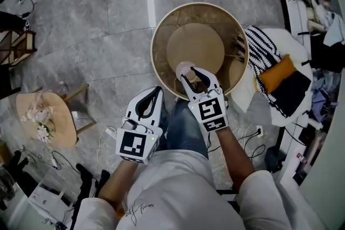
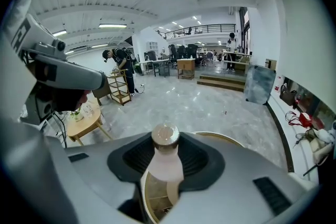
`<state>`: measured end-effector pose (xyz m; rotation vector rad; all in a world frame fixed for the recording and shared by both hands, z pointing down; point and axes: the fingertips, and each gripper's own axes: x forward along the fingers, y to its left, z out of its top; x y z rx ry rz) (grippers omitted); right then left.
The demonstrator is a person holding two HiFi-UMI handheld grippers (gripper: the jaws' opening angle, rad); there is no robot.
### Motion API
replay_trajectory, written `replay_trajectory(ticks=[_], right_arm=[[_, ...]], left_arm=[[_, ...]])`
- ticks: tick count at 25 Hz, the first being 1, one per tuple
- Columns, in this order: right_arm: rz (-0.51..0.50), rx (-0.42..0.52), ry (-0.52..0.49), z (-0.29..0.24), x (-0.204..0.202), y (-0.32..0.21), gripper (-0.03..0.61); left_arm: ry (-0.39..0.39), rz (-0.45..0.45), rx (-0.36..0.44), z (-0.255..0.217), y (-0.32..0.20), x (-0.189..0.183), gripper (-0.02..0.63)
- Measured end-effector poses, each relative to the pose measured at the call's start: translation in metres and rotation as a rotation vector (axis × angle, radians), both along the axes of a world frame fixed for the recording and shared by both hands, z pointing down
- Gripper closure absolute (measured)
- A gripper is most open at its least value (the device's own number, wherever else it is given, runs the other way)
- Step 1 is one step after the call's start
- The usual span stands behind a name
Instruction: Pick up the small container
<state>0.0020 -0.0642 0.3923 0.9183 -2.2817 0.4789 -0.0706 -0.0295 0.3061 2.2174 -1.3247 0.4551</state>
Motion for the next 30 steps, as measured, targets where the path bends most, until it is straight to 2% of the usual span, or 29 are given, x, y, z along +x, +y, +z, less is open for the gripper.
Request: replay_trajectory(ticks=[7,12,18,30], right_arm=[[-0.013,0.009,-0.011,-0.023,-0.006,0.015,0.431],[-0.031,0.019,-0.010,-0.046,-0.003,0.024,0.432],[-0.047,0.027,-0.042,-0.077,-0.007,0.037,0.433],[-0.058,0.072,-0.065,-0.125,-0.010,0.058,0.431]], left_arm=[[0.022,0.020,0.030,-0.015,0.005,-0.003,0.595],[0.067,0.009,0.039,-0.033,0.008,-0.001,0.595],[0.056,0.055,0.063,-0.048,0.021,0.001,0.595],[0.080,0.083,0.092,-0.071,0.037,-0.001,0.595]])
